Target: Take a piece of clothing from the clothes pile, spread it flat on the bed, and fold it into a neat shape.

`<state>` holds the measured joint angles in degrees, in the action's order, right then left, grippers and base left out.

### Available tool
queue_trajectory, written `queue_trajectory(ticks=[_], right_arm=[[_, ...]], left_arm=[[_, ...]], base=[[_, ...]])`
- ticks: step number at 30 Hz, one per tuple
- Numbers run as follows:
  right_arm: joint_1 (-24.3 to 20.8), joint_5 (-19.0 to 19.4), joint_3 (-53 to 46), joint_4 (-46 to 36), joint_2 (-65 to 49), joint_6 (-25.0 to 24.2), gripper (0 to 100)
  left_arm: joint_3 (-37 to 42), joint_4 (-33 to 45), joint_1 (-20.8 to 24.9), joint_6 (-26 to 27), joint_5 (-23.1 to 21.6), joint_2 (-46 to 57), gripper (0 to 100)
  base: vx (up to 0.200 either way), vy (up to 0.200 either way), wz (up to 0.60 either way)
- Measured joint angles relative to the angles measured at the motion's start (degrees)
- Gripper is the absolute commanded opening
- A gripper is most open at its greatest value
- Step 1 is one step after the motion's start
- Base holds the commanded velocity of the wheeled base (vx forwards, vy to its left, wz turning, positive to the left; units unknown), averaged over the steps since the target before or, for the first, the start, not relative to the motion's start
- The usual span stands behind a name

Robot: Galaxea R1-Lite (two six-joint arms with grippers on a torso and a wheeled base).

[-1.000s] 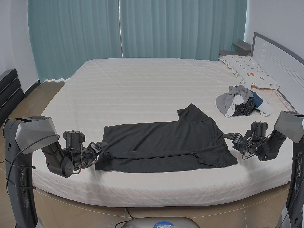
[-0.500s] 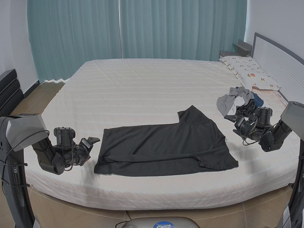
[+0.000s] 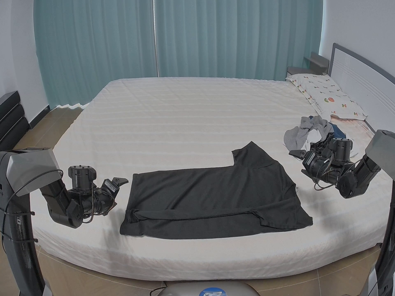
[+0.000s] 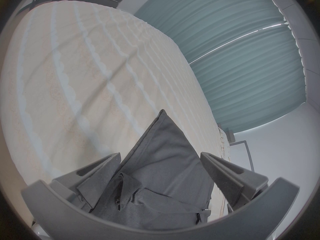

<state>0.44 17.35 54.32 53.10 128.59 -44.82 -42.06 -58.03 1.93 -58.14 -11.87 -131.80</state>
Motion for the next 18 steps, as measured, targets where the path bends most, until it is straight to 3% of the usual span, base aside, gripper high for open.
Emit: queue_trajectory(ticks=[6,14,18], right_arm=[[0.0,-2.1,-9.1,2.2,-1.9,-0.1,100],[-1.7,-2.9,-22.0,19.7,-2.4,-1.4,100],[-2.8,-2.9,-27.2,22.8,-1.7,-1.6,100]], left_arm=[[1.3,-2.4,0.0,-0.7,0.0,0.1,100],[5.1,-3.9,0.4,-2.6,0.1,1.2,100],[9.2,-4.2,0.9,-2.7,-0.4,2.9,100]], base=[[0.033,0.000,0.00],[0.000,0.000,0.00],[0.000,0.000,0.00]])
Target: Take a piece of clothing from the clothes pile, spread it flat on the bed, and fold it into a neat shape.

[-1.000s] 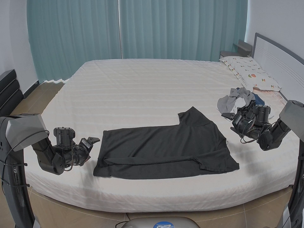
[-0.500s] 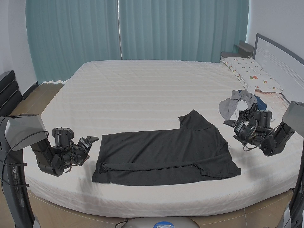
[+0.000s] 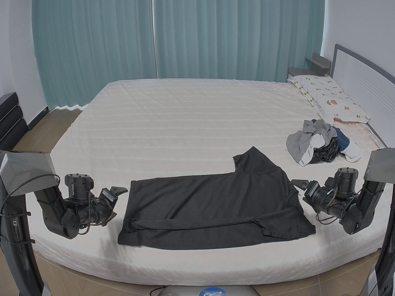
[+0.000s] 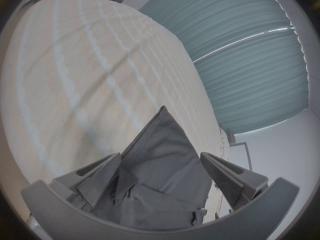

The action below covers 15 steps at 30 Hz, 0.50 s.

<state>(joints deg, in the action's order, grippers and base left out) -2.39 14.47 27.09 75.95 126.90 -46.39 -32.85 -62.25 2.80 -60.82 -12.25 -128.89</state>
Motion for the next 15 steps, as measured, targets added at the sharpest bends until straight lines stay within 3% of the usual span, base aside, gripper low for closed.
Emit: queue_trajectory(ticks=[9,15], right_arm=[[-0.1,1.6,-3.3,1.0,3.4,-0.1,100],[-1.0,1.8,-2.7,1.1,6.3,-0.1,100]], left_arm=[[5.8,-0.2,3.6,9.2,-0.1,1.8,100],[5.5,0.1,5.4,11.1,0.5,0.8,100]], base=[[0.000,0.000,0.00],[0.000,0.000,0.00]])
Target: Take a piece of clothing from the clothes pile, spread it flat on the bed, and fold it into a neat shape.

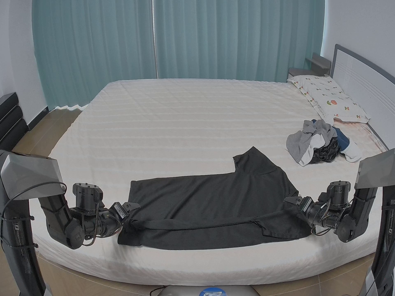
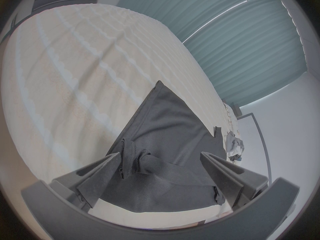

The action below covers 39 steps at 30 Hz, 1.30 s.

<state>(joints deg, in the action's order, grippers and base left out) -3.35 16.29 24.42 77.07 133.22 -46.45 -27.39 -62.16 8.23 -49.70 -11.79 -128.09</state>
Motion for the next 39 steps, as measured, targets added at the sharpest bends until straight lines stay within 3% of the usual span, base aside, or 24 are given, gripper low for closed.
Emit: queue_trajectory(ticks=[10,19,20,29,39], right_arm=[[-0.1,-0.1,1.1,0.0,1.3,0.0,100],[0.6,-0.2,2.0,-0.1,1.5,0.0,100],[0.6,-0.2,2.0,0.0,1.5,0.0,100],[0.7,-0.2,2.1,0.0,1.4,0.0,100],[0.7,-0.3,2.0,0.0,1.4,0.0,100]], left_arm=[[-0.9,0.3,1.5,7.2,4.6,-2.5,100],[-2.2,0.4,3.2,7.9,5.5,-4.0,100],[-2.5,0.4,3.2,7.9,6.0,-4.2,0],[-4.4,-0.1,2.1,9.4,10.0,-6.3,0],[-5.3,-0.2,-0.2,5.9,10.3,-6.8,0]], base=[[0.000,0.000,0.00],[0.000,0.000,0.00],[0.000,0.000,0.00],[0.000,0.000,0.00],[0.000,0.000,0.00]])
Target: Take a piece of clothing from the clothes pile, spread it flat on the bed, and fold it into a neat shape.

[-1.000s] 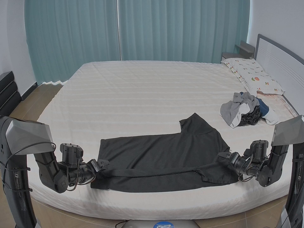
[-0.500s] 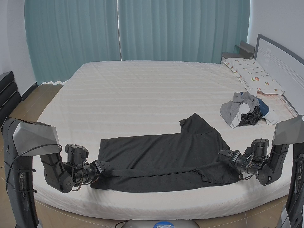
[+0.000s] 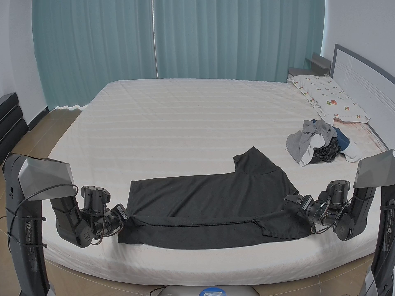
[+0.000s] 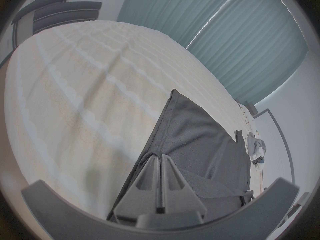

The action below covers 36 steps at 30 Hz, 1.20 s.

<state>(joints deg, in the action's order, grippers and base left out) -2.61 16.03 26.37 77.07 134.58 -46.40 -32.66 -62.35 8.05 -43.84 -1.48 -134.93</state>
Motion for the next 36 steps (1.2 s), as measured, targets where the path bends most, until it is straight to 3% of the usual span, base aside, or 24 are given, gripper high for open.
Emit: queue_trajectory(ticks=[8,9,14,21,25,36], right_arm=[[0.0,0.0,0.0,0.0,0.0,0.1,100],[0.0,0.0,0.0,0.0,0.0,0.1,100],[0.0,0.0,0.0,0.0,0.0,0.1,100],[0.0,0.0,0.0,0.0,0.0,0.1,100],[0.0,-0.1,0.0,0.0,0.0,0.1,100],[0.0,-0.1,0.0,0.0,0.0,0.2,100]], left_arm=[[0.5,0.1,-0.3,-0.6,-0.1,-0.1,0],[0.5,0.1,-0.3,-0.6,-0.1,0.0,100],[0.6,0.0,-0.4,-1.5,-0.2,0.1,100],[0.7,-3.9,-0.9,-8.8,-1.1,2.4,100],[1.6,-4.4,-0.4,-9.8,-1.7,4.1,100],[5.3,-4.7,8.6,-9.8,-1.1,5.4,100]], base=[[0.000,0.000,0.00],[0.000,0.000,0.00],[0.000,0.000,0.00],[0.000,0.000,0.00],[0.000,0.000,0.00],[0.000,0.000,0.00]])
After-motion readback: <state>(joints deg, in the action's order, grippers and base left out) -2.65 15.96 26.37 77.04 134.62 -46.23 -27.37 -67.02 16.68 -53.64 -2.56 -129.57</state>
